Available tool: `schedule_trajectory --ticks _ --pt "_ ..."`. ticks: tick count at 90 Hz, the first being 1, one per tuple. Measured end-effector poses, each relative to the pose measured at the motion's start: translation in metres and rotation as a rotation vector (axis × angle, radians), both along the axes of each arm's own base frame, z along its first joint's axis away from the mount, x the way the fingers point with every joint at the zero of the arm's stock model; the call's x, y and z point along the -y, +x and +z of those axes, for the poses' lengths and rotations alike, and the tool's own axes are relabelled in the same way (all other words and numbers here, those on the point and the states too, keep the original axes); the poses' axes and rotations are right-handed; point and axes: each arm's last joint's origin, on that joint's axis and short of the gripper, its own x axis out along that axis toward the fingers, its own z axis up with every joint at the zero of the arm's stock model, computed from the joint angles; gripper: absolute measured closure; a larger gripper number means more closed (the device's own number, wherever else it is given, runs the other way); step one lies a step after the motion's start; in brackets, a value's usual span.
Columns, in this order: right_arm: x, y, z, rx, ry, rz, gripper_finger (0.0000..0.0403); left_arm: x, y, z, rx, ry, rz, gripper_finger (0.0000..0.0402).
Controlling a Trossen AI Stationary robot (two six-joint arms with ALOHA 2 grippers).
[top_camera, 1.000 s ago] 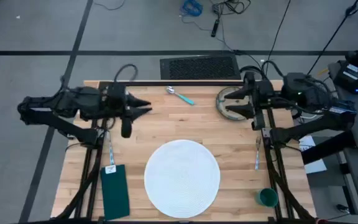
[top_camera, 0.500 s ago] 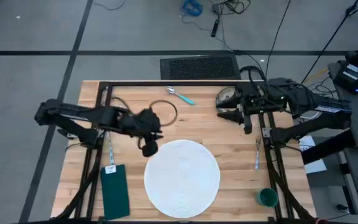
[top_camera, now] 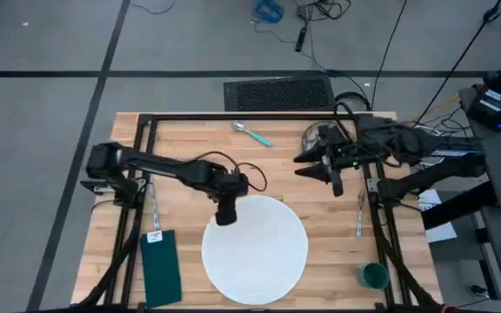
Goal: Set table place
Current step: Move the white table mat to the center
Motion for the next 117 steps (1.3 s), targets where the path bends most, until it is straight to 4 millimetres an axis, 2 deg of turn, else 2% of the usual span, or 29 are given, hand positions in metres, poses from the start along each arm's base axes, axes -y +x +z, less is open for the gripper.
schedule_trajectory --ticks 21,44,64,99,108,117 --pt "-0.012 0.008 -0.006 -0.034 -0.004 0.049 0.0245 -0.002 0.008 -0.022 0.041 0.053 -0.117 0.0253" --pt "-0.022 0.016 -0.011 -0.043 -0.034 0.085 0.0245 -0.025 -0.001 -0.04 0.008 0.023 -0.007 0.0253" --pt "-0.026 0.016 -0.011 -0.036 -0.079 0.03 0.0245 -0.025 -0.002 -0.048 0.049 0.009 -0.003 0.0253" --pt "-0.026 0.016 -0.012 -0.042 -0.095 0.034 0.0245 -0.022 0.0 -0.076 -0.016 0.01 -0.003 0.0255" --pt "-0.026 0.016 -0.012 -0.042 -0.095 0.034 0.0245 -0.021 0.001 -0.082 -0.035 0.015 0.038 0.0276" --pt "-0.026 0.016 -0.012 -0.042 -0.095 0.034 0.0245 -0.022 0.001 -0.085 -0.047 0.01 0.063 0.0334"
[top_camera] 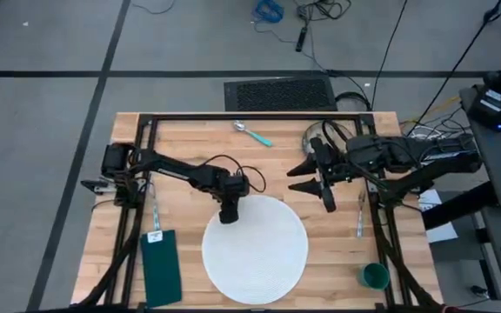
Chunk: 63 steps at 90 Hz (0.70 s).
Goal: Set table place
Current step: Move the white table mat to the center
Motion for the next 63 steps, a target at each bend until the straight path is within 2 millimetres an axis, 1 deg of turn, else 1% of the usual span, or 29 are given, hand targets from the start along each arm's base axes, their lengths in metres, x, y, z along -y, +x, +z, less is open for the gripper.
schedule_trajectory --ticks 4,7,10,16,29,32,41,46,56,63 --pt "0.0 0.0 0.0 0.0 0.0 0.0 0.0245 0.0 0.0 0.0 -0.002 0.001 0.003 0.037" --pt "0.0 0.0 0.0 0.0 0.0 0.0 0.0245 0.0 0.0 0.0 -0.003 0.002 0.004 0.0384" --pt "0.0 0.0 0.0 0.0 0.0 0.0 0.0245 0.0 0.0 0.0 -0.003 0.009 0.007 0.039" --pt "0.0 0.0 0.0 0.001 0.0 0.0 0.0245 0.0 0.002 0.003 -0.003 0.028 0.003 0.0396" --pt "0.0 0.0 0.0 -0.001 0.004 -0.001 0.0245 0.0 0.006 0.024 0.009 0.032 0.002 0.0401" --pt "0.0 0.0 0.0 0.0 0.005 -0.001 0.0245 0.0 0.007 0.032 0.021 0.032 0.002 0.0401" --pt "0.0 0.0 0.0 -0.001 0.005 -0.001 0.0245 -0.001 0.011 0.064 0.125 0.047 0.006 0.0401" --pt "0.0 0.0 0.0 -0.001 0.006 -0.001 0.0245 -0.001 0.01 0.076 0.159 0.051 0.008 0.0401" --pt "0.0 0.0 0.0 0.0 0.008 -0.002 0.0245 -0.004 0.012 0.086 0.181 0.097 0.007 0.0402" --pt "0.0 0.0 0.0 0.001 0.007 -0.005 0.0245 -0.011 0.007 0.089 0.152 0.166 0.008 0.0401"
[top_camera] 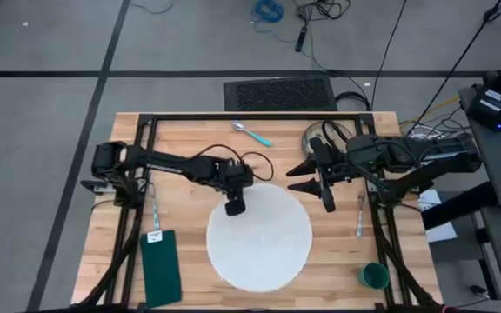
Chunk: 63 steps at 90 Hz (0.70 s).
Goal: Set table place
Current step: Move the white table mat to the center
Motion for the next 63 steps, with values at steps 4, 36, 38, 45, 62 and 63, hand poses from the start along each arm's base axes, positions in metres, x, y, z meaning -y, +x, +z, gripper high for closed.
schedule_trajectory --ticks 4,36,38,45,62,63 --pt "0.0 0.0 0.001 0.007 -0.001 -0.006 0.0245 -0.005 -0.001 0.001 -0.009 0.034 0.011 0.0401" --pt "0.001 0.0 0.001 0.002 0.034 -0.04 0.0245 -0.043 -0.008 -0.005 -0.036 0.083 0.125 0.0401" --pt "0.001 0.0 0.001 0.001 0.04 -0.042 0.0245 -0.044 -0.008 -0.005 -0.037 0.085 0.117 0.0401" --pt "0.001 0.0 0.0 -0.007 0.06 -0.045 0.0245 -0.045 -0.008 -0.004 -0.041 0.087 0.111 0.0401" --pt "0.001 0.0 0.0 -0.009 0.068 -0.047 0.0245 -0.046 -0.008 -0.005 -0.037 0.062 0.106 0.0401" --pt "0.001 0.0 0.0 -0.009 0.068 -0.047 0.0245 -0.046 -0.008 -0.005 -0.037 0.062 0.106 0.0401"
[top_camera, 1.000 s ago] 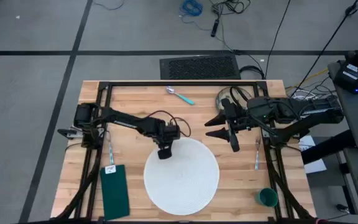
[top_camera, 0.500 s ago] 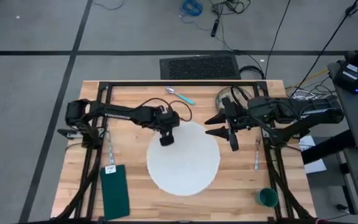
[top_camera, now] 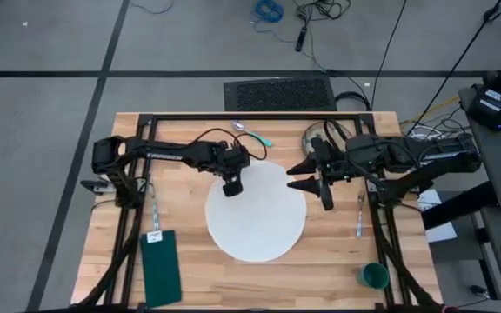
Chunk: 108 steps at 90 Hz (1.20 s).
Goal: Set table place
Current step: Move the white table mat to the center, then put the brown patterned plate on the white table mat
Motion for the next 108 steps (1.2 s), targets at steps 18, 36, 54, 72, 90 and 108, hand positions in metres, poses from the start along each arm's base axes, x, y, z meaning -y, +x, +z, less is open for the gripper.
schedule_trajectory --ticks 18,36,54,72,90,108 --pt "0.0 0.0 0.001 0.008 0.002 0.0 0.0245 0.003 0.001 0.0 0.002 -0.002 -0.002 0.0387" --pt "0.0 0.0 0.001 0.008 0.001 0.001 0.0245 0.005 0.0 0.0 0.009 -0.007 0.05 0.0326" --pt "0.0 0.0 0.001 0.006 -0.001 0.001 0.0245 0.006 -0.005 0.004 -0.058 -0.021 0.091 0.0272" --pt "0.0 0.0 0.0 0.0 -0.002 0.001 0.0245 0.022 -0.018 0.039 -0.129 -0.116 0.008 0.0268" --pt "0.001 0.0 0.0 -0.004 0.049 -0.045 0.0245 0.056 -0.055 0.098 0.047 -0.147 -0.073 0.0268" --pt "0.001 0.001 -0.001 -0.011 0.141 -0.096 0.0245 0.084 -0.121 0.142 0.234 -0.157 -0.107 0.0268"
